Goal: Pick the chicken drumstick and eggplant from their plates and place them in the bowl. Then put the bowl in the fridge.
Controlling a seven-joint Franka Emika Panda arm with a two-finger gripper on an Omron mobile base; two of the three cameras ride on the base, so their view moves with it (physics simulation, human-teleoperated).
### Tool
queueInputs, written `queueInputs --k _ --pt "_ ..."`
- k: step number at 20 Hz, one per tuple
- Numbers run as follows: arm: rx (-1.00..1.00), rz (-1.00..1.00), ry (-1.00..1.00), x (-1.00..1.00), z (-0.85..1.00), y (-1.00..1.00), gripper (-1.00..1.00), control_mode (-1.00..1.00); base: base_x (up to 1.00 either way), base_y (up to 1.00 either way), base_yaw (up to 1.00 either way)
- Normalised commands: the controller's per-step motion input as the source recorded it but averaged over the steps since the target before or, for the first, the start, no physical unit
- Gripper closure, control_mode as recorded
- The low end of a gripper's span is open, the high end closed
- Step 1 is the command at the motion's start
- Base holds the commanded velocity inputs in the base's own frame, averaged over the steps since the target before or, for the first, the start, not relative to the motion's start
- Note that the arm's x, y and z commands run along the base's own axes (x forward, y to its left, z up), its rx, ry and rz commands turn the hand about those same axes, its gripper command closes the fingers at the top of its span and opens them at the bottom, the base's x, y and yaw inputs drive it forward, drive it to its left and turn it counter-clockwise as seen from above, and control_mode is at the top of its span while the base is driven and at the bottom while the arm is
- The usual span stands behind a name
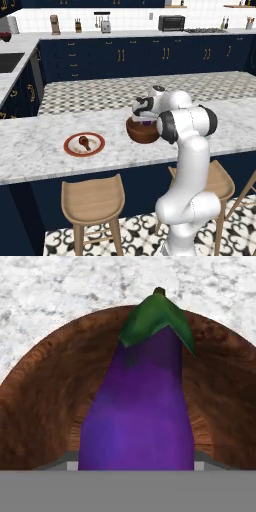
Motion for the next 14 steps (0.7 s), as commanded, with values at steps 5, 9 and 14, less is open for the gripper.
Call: queueInputs --k 5,9,14 --pt "0.00 0.00 0.01 0.10 -0.48 0.15 1.00 -1.00 0.00 0.00 0.00" --pt "0.00 0.00 0.01 0.15 -0.34 0.01 -1.00 -1.00 0.00 0.00 0.00" --pt "0.00 0.00 0.00 0.00 -0.09 0.00 -1.00 -1.00 0.00 0.00 0.00"
